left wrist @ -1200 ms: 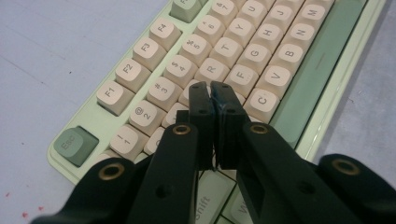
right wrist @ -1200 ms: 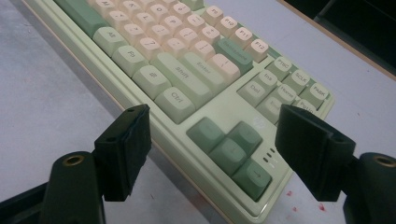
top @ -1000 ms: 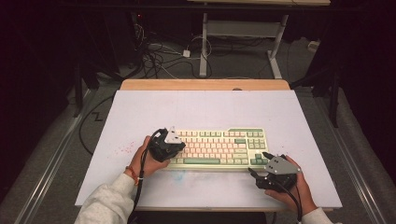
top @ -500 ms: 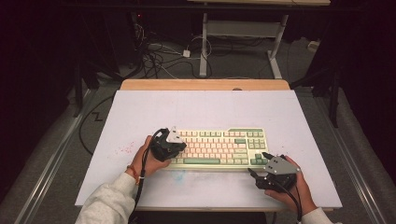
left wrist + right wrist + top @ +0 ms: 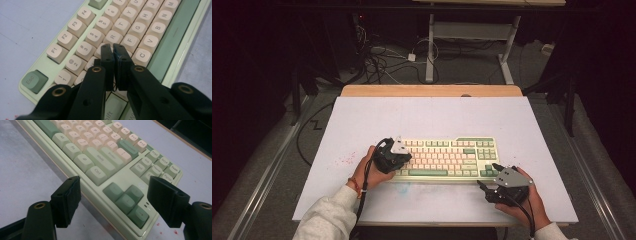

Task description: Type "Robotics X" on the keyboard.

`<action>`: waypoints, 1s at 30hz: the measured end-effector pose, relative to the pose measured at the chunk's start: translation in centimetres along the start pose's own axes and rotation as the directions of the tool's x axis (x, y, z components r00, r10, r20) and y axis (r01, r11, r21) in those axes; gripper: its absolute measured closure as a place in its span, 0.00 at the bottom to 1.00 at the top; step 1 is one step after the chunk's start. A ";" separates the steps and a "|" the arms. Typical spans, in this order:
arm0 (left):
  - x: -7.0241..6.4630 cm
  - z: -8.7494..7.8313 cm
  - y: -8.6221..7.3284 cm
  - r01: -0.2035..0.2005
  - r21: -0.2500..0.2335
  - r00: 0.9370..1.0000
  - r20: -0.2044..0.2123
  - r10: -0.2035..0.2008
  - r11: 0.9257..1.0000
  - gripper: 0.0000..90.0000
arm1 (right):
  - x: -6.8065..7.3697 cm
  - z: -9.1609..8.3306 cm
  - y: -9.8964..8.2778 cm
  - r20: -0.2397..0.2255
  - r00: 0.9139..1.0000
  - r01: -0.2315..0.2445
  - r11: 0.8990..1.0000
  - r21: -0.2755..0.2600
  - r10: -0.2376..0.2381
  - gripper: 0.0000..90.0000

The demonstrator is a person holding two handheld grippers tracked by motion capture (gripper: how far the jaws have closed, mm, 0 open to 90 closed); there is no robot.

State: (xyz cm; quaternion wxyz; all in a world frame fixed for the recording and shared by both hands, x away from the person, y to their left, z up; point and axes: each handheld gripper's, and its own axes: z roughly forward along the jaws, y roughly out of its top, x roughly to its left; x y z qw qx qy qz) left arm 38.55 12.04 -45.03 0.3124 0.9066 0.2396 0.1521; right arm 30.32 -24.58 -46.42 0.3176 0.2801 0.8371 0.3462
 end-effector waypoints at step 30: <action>-0.4 -1.2 -0.3 -0.005 -0.044 1.000 -0.018 0.004 0.999 0.93 | 0.0 0.0 0.0 -0.002 1.000 0.002 1.000 0.006 -0.002 0.31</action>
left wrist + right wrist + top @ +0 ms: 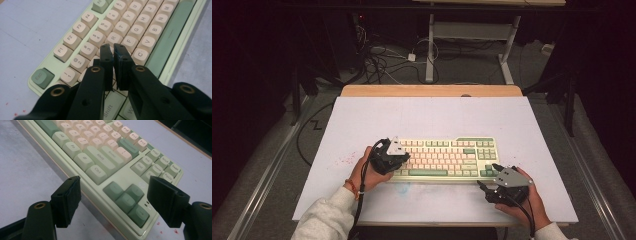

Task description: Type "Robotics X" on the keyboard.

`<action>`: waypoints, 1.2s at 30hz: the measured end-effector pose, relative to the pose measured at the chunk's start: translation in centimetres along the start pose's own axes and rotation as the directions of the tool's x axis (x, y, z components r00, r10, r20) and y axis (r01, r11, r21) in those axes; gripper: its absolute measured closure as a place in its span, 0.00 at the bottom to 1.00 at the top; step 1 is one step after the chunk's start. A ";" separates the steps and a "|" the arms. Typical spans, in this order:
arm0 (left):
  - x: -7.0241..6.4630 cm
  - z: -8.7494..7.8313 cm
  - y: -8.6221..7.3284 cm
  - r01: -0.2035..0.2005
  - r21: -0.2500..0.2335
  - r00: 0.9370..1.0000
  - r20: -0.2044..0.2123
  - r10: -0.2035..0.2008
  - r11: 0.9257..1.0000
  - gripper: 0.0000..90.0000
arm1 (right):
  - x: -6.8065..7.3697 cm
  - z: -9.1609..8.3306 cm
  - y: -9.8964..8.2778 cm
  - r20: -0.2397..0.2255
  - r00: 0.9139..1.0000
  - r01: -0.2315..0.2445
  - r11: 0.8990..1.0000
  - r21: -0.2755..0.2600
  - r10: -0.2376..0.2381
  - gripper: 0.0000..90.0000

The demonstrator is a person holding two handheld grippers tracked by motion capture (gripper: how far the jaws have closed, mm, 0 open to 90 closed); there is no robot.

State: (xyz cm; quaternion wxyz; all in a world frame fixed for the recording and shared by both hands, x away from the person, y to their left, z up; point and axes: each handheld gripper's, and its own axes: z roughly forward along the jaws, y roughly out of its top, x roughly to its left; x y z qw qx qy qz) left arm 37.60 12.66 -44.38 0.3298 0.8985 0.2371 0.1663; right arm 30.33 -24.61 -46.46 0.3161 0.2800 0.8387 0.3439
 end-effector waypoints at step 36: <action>-1.7 -1.2 0.7 -0.054 -0.027 0.998 0.042 0.056 0.998 0.92 | 0.0 0.0 0.0 -0.001 1.000 0.000 1.000 0.000 0.000 0.31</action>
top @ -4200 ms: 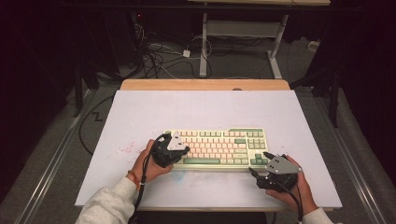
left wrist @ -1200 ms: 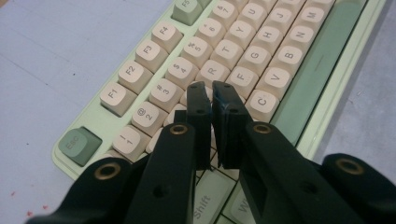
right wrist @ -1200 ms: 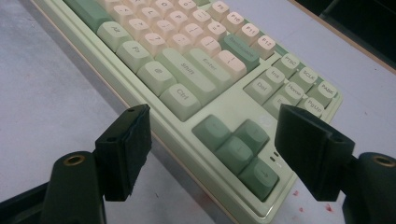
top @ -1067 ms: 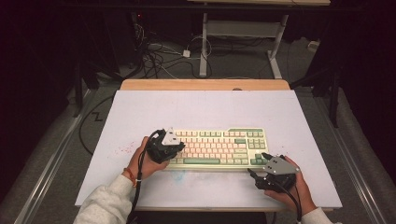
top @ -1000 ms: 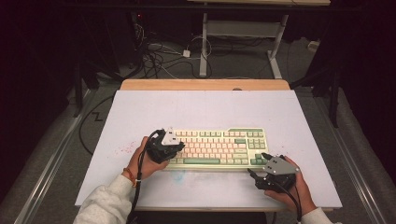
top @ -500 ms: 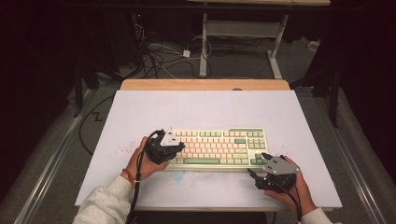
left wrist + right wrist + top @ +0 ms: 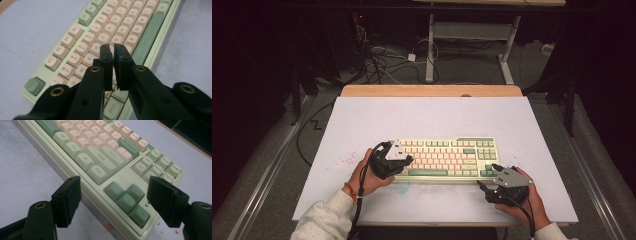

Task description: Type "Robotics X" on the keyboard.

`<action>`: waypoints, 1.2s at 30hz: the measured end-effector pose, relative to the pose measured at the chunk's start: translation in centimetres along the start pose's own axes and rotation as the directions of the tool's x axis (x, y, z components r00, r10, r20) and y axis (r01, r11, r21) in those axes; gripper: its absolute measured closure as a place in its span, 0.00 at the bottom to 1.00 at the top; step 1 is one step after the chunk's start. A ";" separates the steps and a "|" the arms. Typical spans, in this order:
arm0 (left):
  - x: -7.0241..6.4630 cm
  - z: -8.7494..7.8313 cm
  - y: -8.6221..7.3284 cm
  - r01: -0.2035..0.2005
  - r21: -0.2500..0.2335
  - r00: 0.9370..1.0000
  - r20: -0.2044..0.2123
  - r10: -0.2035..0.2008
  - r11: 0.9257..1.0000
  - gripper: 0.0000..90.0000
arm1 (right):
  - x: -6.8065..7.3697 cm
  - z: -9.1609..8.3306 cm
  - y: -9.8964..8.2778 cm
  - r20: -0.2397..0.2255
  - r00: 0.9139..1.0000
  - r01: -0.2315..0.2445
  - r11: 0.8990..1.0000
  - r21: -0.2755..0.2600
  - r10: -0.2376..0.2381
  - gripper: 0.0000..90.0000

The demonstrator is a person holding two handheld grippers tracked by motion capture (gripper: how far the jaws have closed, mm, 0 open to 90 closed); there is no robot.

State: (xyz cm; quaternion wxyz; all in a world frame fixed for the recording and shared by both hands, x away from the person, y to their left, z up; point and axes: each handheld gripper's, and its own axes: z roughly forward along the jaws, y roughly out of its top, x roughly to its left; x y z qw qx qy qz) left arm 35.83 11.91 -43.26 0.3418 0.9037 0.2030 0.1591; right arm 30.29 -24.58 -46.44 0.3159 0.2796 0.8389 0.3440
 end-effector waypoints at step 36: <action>-1.9 2.3 0.8 -0.060 0.049 0.997 0.060 0.057 0.997 0.93 | 0.0 0.0 0.0 -0.002 1.000 0.003 1.000 0.004 -0.003 0.32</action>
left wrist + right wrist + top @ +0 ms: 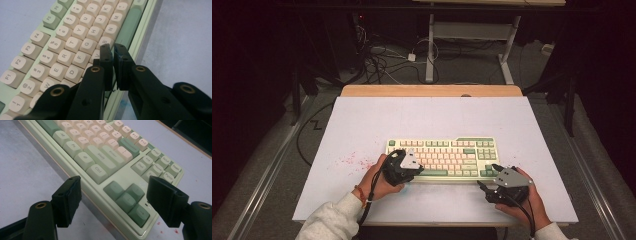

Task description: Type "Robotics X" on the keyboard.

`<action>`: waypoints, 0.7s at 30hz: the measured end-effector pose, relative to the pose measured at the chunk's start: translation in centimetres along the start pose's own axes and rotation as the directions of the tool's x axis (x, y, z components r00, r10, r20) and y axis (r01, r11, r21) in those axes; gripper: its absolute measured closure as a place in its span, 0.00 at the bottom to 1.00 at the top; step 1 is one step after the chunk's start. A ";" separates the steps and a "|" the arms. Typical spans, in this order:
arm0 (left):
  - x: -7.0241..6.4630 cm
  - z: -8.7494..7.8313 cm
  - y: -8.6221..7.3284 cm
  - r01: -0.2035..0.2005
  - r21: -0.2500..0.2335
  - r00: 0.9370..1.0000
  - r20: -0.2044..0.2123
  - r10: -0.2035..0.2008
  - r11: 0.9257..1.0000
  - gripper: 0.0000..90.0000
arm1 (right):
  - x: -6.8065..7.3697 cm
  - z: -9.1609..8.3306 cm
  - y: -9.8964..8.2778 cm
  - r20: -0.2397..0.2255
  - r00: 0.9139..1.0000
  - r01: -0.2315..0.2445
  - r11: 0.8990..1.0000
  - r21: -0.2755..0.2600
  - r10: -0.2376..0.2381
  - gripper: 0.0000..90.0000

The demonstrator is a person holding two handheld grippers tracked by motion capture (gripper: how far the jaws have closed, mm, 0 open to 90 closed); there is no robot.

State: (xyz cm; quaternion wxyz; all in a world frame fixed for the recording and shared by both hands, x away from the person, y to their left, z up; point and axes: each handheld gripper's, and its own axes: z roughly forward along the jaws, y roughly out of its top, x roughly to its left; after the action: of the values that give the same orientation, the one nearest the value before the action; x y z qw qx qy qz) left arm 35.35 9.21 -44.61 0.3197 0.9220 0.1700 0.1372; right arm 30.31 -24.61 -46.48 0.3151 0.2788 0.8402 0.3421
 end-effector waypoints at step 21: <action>0.0 0.1 0.3 -0.014 0.005 1.000 -0.003 0.014 1.000 0.92 | 0.1 0.0 0.0 -0.005 1.000 0.007 1.000 0.007 -0.007 0.32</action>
State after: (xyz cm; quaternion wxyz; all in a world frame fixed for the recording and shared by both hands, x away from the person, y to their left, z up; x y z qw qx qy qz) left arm 35.46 8.89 -44.52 0.3161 0.9238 0.1644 0.1404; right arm 30.26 -24.55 -46.57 0.3133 0.2760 0.8431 0.3389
